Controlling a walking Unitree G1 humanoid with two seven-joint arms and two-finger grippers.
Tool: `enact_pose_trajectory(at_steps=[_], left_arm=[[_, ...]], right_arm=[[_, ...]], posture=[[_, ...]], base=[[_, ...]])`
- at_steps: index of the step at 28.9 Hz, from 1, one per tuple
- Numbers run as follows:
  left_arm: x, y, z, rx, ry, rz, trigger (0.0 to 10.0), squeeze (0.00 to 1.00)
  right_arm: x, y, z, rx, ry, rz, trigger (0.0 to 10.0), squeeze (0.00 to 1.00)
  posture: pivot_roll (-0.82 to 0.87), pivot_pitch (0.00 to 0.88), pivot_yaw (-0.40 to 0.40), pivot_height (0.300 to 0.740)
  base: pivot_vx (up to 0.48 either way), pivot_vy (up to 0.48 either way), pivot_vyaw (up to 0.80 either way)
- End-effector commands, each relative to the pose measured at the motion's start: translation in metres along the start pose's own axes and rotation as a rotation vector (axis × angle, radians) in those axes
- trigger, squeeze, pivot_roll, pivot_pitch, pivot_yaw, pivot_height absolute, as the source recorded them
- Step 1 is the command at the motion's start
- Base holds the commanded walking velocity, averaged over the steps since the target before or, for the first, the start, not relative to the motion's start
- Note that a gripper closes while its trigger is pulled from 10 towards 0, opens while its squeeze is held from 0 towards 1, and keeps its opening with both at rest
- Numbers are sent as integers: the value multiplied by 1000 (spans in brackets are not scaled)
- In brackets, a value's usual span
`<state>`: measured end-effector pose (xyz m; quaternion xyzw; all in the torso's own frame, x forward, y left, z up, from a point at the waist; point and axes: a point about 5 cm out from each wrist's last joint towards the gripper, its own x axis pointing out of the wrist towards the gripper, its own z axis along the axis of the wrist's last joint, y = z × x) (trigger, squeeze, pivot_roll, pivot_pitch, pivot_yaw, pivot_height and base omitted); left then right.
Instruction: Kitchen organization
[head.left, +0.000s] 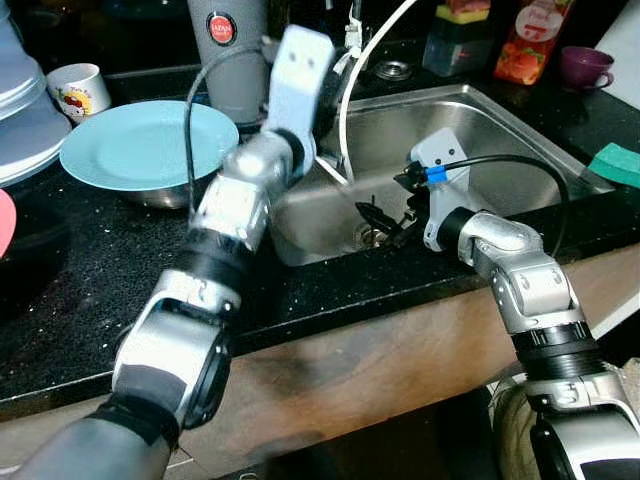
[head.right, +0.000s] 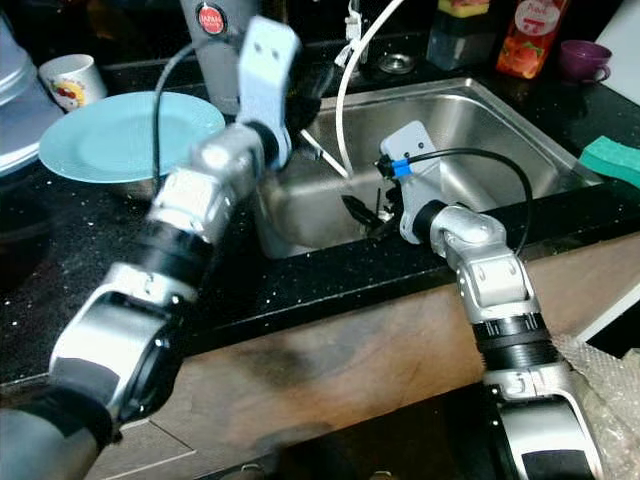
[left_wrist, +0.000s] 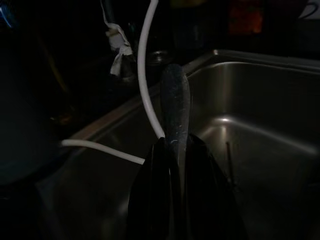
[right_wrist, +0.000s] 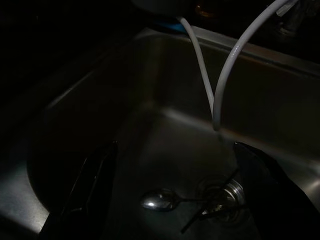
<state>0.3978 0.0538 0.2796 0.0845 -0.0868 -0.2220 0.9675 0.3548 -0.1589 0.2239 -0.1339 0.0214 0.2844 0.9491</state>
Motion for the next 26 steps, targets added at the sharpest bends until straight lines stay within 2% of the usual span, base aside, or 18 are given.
enact_pose_trajectory(at_steps=[1,3,9,14,15,16,21,22,23,24,25,26], left_arm=[[-2,-3,-14,-10,8,5,0,0],[-4,-9,-25,-15,25,-14,0,0],[-8,-21,-42,7,46,-68,0,0],[-8,-25,-47,19,53,-87,0,0],[-7,-25,-48,23,53,-87,8000,0],[-7,-26,-50,26,55,-88,10000,0],[-7,-26,-51,37,59,-98,10000,0],[-7,-26,-51,36,58,-104,10000,302],[-7,-26,-51,36,54,-103,10000,886],[-7,-26,-51,38,50,-101,10000,922],[-7,-25,-51,45,43,-94,10000,651],[-7,-25,-51,49,41,-90,10000,651]], right_arm=[[-4,-3,-1,-1,5,-23,10000,0],[-5,-3,-1,-4,7,-24,10000,0],[-4,-1,-1,-4,11,-22,10000,0],[-3,2,-1,1,11,-8,10000,0],[-3,3,-1,2,10,-5,10000,0],[-3,3,-1,3,10,-4,10000,0],[-4,4,-1,4,9,-1,10000,0],[-3,4,0,6,7,-1,10000,0],[-4,5,0,8,6,-1,10000,0],[-4,5,0,8,6,0,10000,0],[-4,5,0,8,6,1,10000,0],[-4,5,0,8,6,1,10000,0]], posture=[[26,79,24,740],[26,80,25,740],[26,83,26,740],[25,82,27,740],[25,81,27,740],[24,81,28,740],[21,79,28,740],[21,79,28,740],[20,76,28,740],[20,76,28,740],[19,75,27,740],[19,75,27,740]], base=[[0,0,0],[0,0,0],[0,0,0],[0,0,0],[0,0,0],[0,0,0],[0,0,0],[0,0,0],[0,0,0],[0,0,0],[0,0,0],[0,0,0]])
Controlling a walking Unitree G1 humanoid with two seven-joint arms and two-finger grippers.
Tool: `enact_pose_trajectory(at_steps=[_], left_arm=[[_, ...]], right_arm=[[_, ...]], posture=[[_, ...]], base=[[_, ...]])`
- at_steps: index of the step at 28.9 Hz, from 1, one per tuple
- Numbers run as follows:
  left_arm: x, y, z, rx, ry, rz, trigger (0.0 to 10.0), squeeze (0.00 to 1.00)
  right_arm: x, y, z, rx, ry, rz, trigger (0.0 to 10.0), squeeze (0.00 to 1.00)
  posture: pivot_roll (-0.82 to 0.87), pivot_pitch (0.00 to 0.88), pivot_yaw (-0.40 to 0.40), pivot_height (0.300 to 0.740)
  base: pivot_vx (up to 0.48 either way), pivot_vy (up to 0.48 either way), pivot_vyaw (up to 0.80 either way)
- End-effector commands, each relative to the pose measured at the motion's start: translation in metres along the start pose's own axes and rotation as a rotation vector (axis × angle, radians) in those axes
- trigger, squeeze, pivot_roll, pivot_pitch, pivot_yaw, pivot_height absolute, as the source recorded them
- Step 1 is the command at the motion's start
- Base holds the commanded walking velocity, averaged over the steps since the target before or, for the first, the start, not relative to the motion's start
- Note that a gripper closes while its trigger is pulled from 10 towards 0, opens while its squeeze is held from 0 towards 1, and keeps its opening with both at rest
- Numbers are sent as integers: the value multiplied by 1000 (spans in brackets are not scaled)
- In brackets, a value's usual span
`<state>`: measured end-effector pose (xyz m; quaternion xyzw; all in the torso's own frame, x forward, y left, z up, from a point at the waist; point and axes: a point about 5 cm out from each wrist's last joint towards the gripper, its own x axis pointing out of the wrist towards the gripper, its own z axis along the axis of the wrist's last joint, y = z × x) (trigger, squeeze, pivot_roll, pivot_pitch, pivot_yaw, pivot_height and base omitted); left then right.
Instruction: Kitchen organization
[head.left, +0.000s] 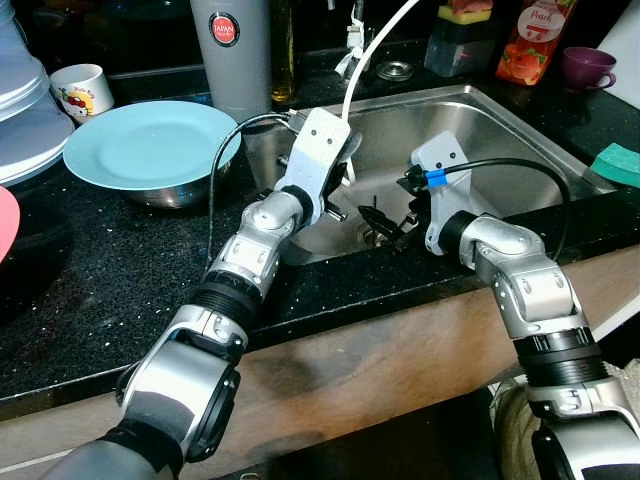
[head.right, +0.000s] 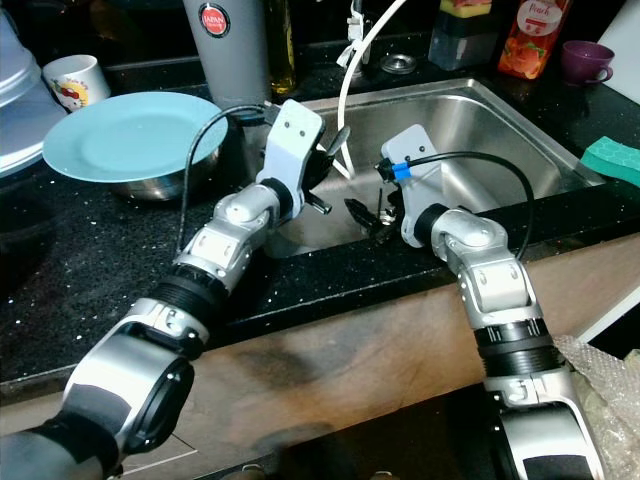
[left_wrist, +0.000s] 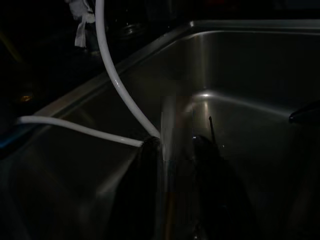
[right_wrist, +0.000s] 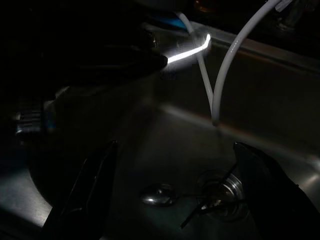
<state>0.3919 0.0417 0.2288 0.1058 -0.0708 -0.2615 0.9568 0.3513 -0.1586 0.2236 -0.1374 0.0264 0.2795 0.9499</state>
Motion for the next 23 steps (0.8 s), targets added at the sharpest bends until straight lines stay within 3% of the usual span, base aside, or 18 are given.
enact_pose_trajectory(at_steps=[1,8,13,15,17,18,19,20,21,23], left_arm=[[0,-2,-4,21,9,-2,10000,0],[0,1,2,42,-20,10,10000,0],[-6,29,39,64,-131,115,10000,0],[-16,57,64,-9,-189,207,10000,0],[-19,62,68,-33,-199,214,10000,0],[-23,71,76,-59,-215,229,10000,333],[-28,81,84,-71,-225,259,10000,847],[-28,81,84,-71,-225,259,10000,847],[-31,88,88,-74,-230,281,10000,1000],[-41,106,96,-50,-220,346,10000,1000]], right_arm=[[-1,3,0,11,-6,10,10000,0],[-1,5,1,8,-8,15,10000,0],[-1,6,2,6,-11,18,10000,0],[-1,6,3,5,-14,21,10000,0],[-1,6,3,5,-14,21,10000,0],[-1,6,3,5,-13,21,10000,0],[-1,6,2,5,-13,22,10000,0],[-1,6,2,5,-13,22,10000,0],[0,6,2,6,-12,22,10000,0],[1,6,2,7,-11,26,10000,0]], posture=[[19,73,26,740],[16,65,25,740],[11,59,25,740],[14,60,22,740],[14,60,22,740],[19,61,15,740],[22,64,12,740],[22,64,12,740],[23,64,10,740],[26,68,6,740]], base=[[0,0,0],[0,0,0],[0,0,0],[0,0,0],[0,0,0],[0,0,0],[0,0,0],[0,0,0],[0,0,0],[0,0,0]])
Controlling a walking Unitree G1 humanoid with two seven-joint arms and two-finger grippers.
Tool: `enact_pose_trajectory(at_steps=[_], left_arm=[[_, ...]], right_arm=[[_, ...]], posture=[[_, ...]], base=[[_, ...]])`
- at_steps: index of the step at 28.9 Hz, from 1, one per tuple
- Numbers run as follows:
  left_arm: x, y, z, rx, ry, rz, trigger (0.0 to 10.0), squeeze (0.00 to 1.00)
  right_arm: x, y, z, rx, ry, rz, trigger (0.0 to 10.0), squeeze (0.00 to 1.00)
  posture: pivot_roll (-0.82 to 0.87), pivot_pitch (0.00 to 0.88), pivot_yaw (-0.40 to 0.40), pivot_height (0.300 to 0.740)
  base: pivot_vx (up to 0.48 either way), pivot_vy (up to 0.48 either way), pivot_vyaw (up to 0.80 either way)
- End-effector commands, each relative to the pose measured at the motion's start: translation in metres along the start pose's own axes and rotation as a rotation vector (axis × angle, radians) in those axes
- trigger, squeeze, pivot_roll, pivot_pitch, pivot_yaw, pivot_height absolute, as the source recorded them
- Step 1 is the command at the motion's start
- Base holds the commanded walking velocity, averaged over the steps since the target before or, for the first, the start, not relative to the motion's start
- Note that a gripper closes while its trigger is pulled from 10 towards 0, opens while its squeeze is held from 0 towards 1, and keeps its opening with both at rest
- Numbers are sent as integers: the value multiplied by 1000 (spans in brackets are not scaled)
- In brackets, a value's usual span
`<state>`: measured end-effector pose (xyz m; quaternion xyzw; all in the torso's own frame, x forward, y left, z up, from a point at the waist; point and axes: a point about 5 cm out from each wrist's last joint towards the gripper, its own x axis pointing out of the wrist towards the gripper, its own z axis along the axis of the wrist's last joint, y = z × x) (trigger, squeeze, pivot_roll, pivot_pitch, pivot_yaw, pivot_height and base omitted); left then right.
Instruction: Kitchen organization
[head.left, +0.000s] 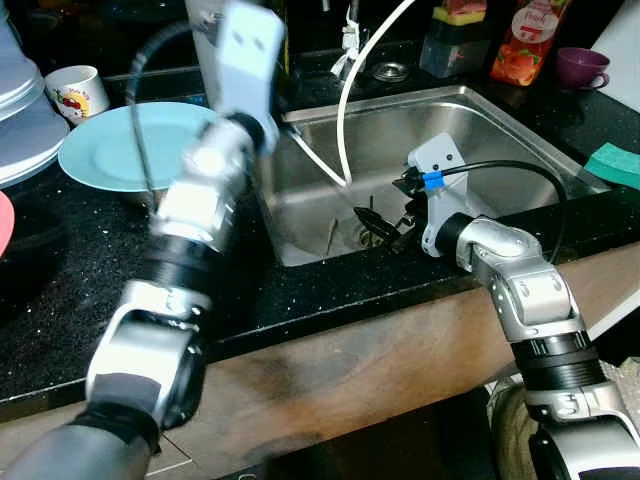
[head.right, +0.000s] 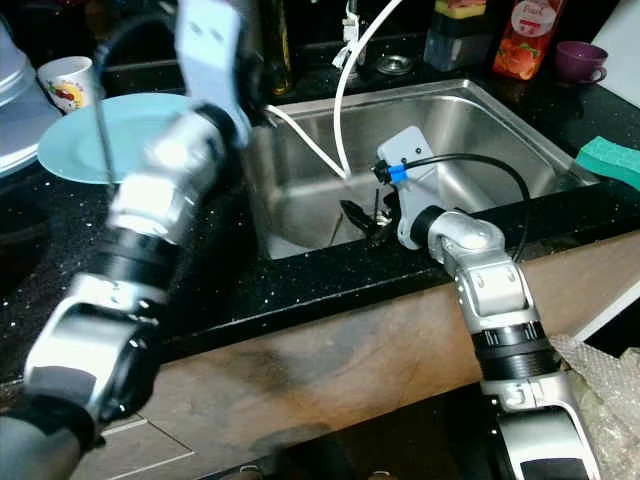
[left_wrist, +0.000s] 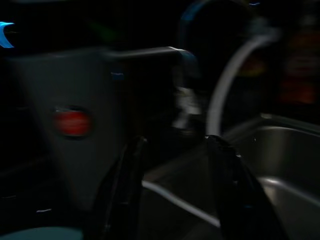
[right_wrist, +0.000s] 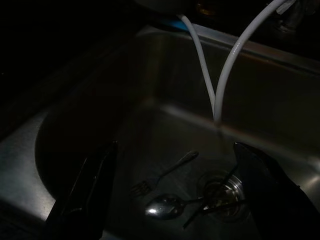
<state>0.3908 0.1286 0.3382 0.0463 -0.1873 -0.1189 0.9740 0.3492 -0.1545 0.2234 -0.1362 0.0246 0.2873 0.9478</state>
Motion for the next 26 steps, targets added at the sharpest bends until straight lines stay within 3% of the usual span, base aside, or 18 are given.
enact_pose_trajectory(at_steps=[1,3,7,9,14,19,20,26], left_arm=[[-2,16,7,10,9,58,10000,1000],[-7,34,9,61,33,128,10000,1000],[-15,51,7,127,55,179,10000,1000],[-28,68,0,153,110,245,10000,1000],[-42,91,-2,104,165,376,10000,1000],[-58,117,-14,52,282,485,10000,1000],[-63,122,-20,32,322,507,10000,4],[-74,127,-30,-165,346,549,10000,0]], right_arm=[[1,2,1,7,-5,13,10000,0],[1,2,2,8,-7,17,10000,0],[2,2,3,11,-12,24,10000,0],[3,4,5,11,-20,39,10000,0],[3,4,5,9,-22,49,10000,0],[3,5,5,3,-18,59,10000,0],[3,5,5,2,-18,61,10000,0],[3,5,6,-4,-19,70,10000,0]], posture=[[27,68,3,740],[29,70,0,740],[32,70,-5,740],[28,73,-8,740],[29,75,-14,740],[30,77,-16,740],[31,78,-17,740],[32,79,-20,740]], base=[[0,0,0],[0,0,0],[0,0,0],[0,0,0],[0,0,0],[0,0,0],[0,0,0],[0,0,0]])
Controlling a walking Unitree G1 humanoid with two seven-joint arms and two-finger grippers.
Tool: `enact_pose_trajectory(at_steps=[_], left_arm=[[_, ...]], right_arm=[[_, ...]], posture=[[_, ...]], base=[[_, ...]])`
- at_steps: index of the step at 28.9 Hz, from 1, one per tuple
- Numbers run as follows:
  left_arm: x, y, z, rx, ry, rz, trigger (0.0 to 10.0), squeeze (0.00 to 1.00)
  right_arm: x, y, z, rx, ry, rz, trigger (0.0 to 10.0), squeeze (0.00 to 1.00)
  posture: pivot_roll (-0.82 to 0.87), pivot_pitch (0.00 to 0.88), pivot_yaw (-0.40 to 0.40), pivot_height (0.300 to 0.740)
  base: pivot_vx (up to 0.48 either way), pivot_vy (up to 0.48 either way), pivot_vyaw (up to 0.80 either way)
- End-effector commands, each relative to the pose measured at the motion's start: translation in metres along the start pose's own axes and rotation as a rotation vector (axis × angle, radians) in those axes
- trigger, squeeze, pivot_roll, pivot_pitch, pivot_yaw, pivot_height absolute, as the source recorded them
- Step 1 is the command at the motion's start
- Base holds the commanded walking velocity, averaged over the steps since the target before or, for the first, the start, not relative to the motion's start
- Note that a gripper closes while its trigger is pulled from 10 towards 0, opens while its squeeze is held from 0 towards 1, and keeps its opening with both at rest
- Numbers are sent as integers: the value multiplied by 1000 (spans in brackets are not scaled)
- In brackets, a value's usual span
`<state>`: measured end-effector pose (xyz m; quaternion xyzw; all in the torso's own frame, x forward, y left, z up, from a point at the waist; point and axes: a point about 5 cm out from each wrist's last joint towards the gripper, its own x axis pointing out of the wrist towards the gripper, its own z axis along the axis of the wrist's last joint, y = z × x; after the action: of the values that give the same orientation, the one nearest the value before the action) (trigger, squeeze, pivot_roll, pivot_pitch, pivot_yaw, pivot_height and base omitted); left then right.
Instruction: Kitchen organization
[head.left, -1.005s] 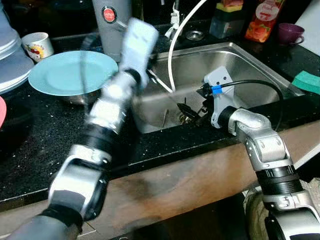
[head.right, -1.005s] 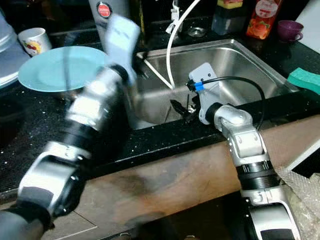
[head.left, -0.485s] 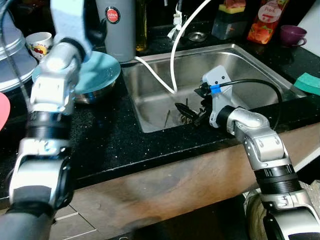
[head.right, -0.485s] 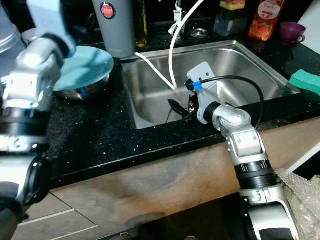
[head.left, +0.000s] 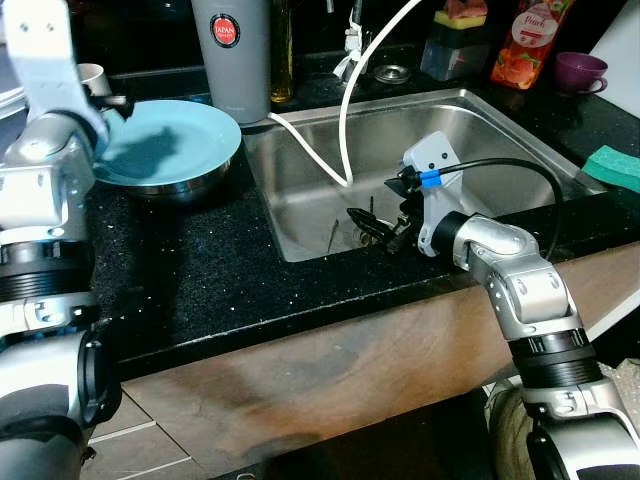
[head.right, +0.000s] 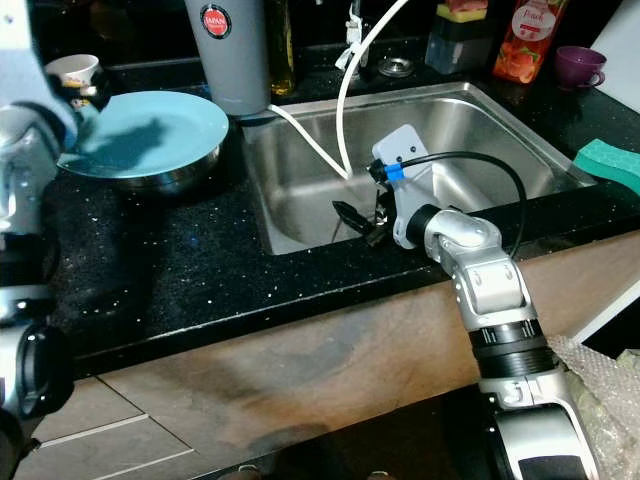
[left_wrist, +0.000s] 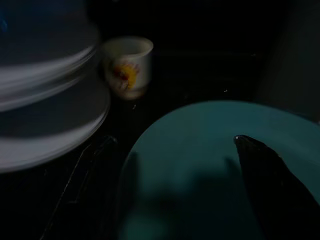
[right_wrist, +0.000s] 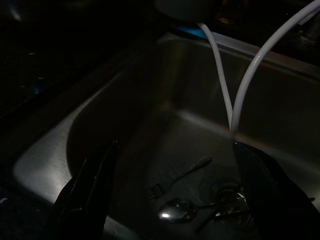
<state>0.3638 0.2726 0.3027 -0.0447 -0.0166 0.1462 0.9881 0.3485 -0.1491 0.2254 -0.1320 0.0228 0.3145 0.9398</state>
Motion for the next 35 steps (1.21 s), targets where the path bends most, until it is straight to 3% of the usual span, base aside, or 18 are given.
enact_pose_trajectory(at_steps=[1,7,12,19,25,28,35], left_arm=[[-2,0,-2,-40,11,-6,10000,0],[-3,8,-16,-166,95,8,10000,0],[-4,3,-27,-235,169,-32,10000,0],[-4,2,-26,-270,170,-1,10000,0],[-4,19,-9,-286,68,100,10000,0],[-5,28,-2,-255,34,149,10000,0],[-3,20,-20,-270,128,93,10000,0]], right_arm=[[1,1,2,-8,-6,14,10000,0],[1,1,3,-13,-7,17,10000,0],[1,0,3,-18,-5,17,10000,0],[0,-1,4,-18,-9,12,10000,0],[-1,-2,4,-17,-7,9,10000,0],[0,-2,4,-17,-7,10,10000,0],[1,-2,4,-17,-9,14,10000,0]], posture=[[32,79,-20,740],[30,82,-20,740],[31,82,-20,740],[27,82,-14,740],[27,84,-13,740],[28,84,-15,740],[33,80,-20,740]], base=[[0,0,0],[0,0,0],[0,0,0],[0,0,0],[0,0,0],[0,0,0],[0,0,0]])
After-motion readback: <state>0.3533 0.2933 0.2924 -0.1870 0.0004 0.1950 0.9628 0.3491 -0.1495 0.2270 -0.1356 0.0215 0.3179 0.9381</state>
